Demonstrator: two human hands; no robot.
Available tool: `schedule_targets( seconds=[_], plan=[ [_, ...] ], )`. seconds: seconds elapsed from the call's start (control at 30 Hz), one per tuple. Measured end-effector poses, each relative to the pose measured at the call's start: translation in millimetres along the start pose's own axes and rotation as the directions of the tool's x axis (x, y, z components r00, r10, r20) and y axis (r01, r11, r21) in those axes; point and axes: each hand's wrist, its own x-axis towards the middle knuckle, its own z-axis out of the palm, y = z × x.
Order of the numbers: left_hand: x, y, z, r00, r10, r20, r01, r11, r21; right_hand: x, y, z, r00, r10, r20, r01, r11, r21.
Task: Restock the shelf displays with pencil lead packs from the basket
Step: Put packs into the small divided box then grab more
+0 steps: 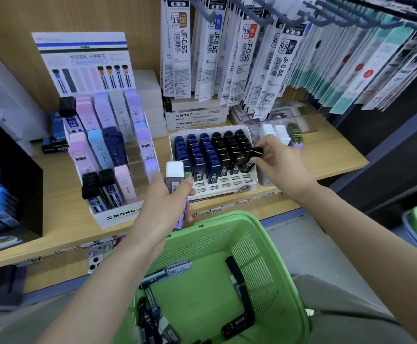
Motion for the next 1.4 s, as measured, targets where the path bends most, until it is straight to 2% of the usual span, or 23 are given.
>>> schedule_targets(
  seconds=[0.2,0.43,0.6,0.77,0.83,0.97,1.17,1.23,1.3,1.4],
  plan=[
    [0.7,-1.0,1.0,1.000,-0.009,-0.003,0.009,1.000,0.002,8.7,5.9,-3.0,0.994,-0.095,0.052,0.098,0.992,-0.074],
    [0.6,-0.3,1.4,1.000,-0.009,-0.001,0.009,1.000,0.004,15.7,8.2,-10.5,0.969,-0.148,0.196,0.179,0.972,-0.151],
    [0.7,0.4,1.0,1.000,-0.018,0.002,0.018,1.000,0.009,12.4,7.1,-2.4,0.961,-0.225,0.162,0.255,0.946,-0.202],
    [-0.1,1.1,2.2,1.000,-0.013,0.000,0.013,1.000,0.011,11.7,2.4,-1.2,0.989,-0.142,0.040,0.146,0.984,-0.107],
    [-0.6,1.6,2.4,1.000,-0.015,0.001,0.015,1.000,0.007,12.3,1.1,-2.1,0.989,-0.145,-0.004,0.144,0.985,-0.091],
    [-1.6,2.6,3.2,1.000,-0.013,0.006,0.013,1.000,0.006,12.4,1.6,0.0,0.975,-0.220,-0.022,0.210,0.953,-0.218],
    [-2.0,2.1,1.6,0.999,-0.023,0.031,0.024,0.999,-0.027,6.0,-3.6,2.2,0.979,-0.200,-0.023,0.185,0.938,-0.292],
    [-1.7,1.7,0.0,0.999,-0.035,0.038,0.036,0.998,-0.048,-5.0,-13.7,5.0,0.973,-0.210,-0.094,0.187,0.960,-0.208],
    [-2.1,1.5,-0.9,0.998,-0.031,0.052,0.034,0.998,-0.060,-19.8,-30.9,9.6,0.982,-0.147,-0.122,0.149,0.989,0.007],
    [-4.8,2.4,0.3,0.995,0.006,0.101,-0.001,0.999,-0.045,-38.8,-60.3,19.4,0.999,-0.031,0.035,0.020,0.956,0.292]
  ],
)
